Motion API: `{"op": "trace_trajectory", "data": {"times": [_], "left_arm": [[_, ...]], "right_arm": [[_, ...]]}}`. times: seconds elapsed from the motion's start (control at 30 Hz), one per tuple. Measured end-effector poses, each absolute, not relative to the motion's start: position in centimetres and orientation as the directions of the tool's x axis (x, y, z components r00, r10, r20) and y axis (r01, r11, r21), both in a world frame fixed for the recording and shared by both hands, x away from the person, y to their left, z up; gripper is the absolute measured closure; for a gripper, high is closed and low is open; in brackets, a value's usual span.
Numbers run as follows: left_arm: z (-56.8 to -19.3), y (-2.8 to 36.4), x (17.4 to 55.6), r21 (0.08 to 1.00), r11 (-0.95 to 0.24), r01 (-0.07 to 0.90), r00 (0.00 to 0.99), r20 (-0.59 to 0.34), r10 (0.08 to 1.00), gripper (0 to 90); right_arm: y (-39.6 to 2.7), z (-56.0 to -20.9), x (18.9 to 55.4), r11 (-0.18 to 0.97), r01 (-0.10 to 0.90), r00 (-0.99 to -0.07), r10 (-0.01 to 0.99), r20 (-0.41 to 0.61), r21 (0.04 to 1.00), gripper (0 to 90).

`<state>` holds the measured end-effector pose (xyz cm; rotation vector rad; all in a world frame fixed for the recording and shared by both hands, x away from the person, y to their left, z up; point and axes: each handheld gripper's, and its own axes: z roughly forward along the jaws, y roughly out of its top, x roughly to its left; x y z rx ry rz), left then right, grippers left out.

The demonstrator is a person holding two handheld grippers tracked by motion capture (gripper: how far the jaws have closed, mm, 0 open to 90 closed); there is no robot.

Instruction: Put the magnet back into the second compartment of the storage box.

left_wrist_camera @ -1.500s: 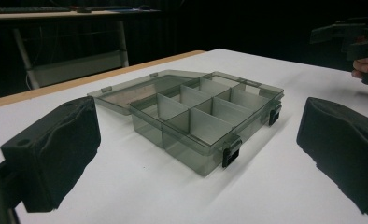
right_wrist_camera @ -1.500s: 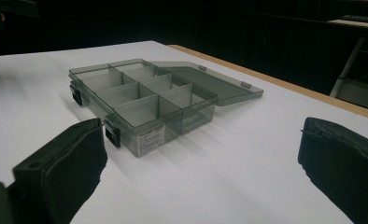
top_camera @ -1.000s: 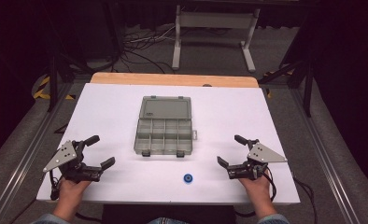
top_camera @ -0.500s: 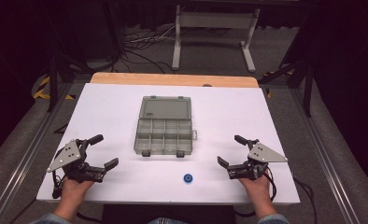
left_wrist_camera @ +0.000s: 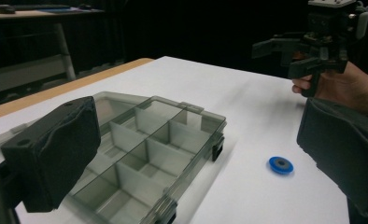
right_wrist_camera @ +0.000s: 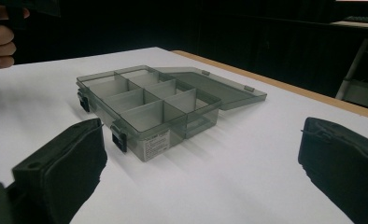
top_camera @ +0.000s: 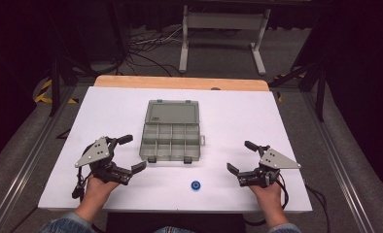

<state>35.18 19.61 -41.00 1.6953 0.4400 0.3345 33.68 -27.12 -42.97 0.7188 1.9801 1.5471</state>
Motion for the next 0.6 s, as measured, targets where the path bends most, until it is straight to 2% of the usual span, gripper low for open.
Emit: {"op": "trace_trajectory", "data": {"times": [0.6], "left_arm": [[-40.5,14.8,36.2,0.98,-0.17,0.101,0.928,-0.032,0.37,0.4]], "right_arm": [[-27.3,-42.9,33.8,0.194,0.097,-0.731,0.68,-0.063,0.976,1.3]]}}
